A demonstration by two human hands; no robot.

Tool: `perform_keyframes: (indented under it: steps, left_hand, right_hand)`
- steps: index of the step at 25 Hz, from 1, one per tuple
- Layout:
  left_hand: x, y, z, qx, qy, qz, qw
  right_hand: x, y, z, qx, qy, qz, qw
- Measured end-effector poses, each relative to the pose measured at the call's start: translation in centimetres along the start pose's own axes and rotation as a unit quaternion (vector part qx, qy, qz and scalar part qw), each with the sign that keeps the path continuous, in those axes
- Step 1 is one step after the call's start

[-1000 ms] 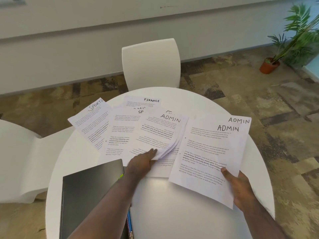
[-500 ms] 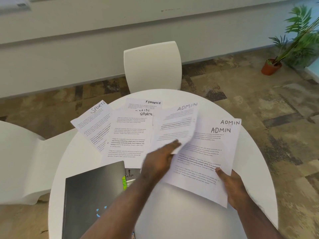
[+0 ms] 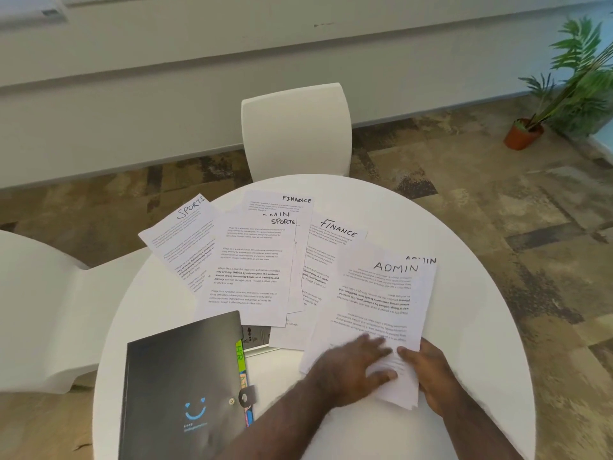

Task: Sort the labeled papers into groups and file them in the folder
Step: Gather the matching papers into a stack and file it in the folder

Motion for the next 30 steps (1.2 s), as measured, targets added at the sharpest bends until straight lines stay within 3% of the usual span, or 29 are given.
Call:
perform_keyframes:
  steps: [1,3,4,5,7,9,11,19,27,30]
  left_hand:
    - [1.0,0.1,1.9,0.037,-0.024,-0.070,0.997]
    - [3.6,0.4,7.6,0.140,0.027,-0.224,0.964]
    - [4.9,0.1,10.5,0.199,0.070,-0.245,0.947]
    - [5.9,-0.2,12.9,0.242,0.110,-0.219,0.939]
    - [6.8,-0.4,15.6,0.275,0.188,-0.096,0.938]
    - [6.6,-0.1,15.9,0.273,0.236,-0.022,0.932]
    - [6.3,0.4,15.1,0.254,0.280,-0.011,0.926]
    - [5.9,1.7,13.6,0.151,0.389,-0.018,0.909]
    - [6.4,1.7,13.5,0.143,0.347,-0.028,0.926]
    - [6.9,1.5,12.3,0.102,0.362,-0.104,0.921]
  right_hand:
    - [0.7,0.1,-0.2,-0.002,-0.001,-0.014,1.000]
    - [1.9,0.4,-0.2,0.004,0.017,-0.016,1.000]
    - [2.4,0.4,-0.2,0.011,0.030,-0.013,0.999]
    - [2.8,0.2,-0.1,0.017,0.038,-0.014,0.999]
    - [3.1,-0.1,0.0,0.026,0.052,-0.010,0.998]
    - [3.1,-0.2,-0.1,0.030,0.045,-0.014,0.998]
    - [2.9,0.0,-0.4,0.029,0.028,-0.012,0.999]
    - [2.5,-0.1,-0.4,0.021,0.016,0.001,1.000]
    - [2.6,-0.3,-0.2,0.013,0.010,-0.022,1.000]
    - [2.7,-0.3,-0.2,0.009,0.015,-0.024,1.000]
Point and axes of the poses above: each hand's wrist, its own y-axis towards the middle knuckle, its own x-axis out of the back of the hand, z = x × y, the point moved 3 cm from there along y, towards the middle knuckle, and after that the axes turned 7 degrees about y, right-handed, at the moved point
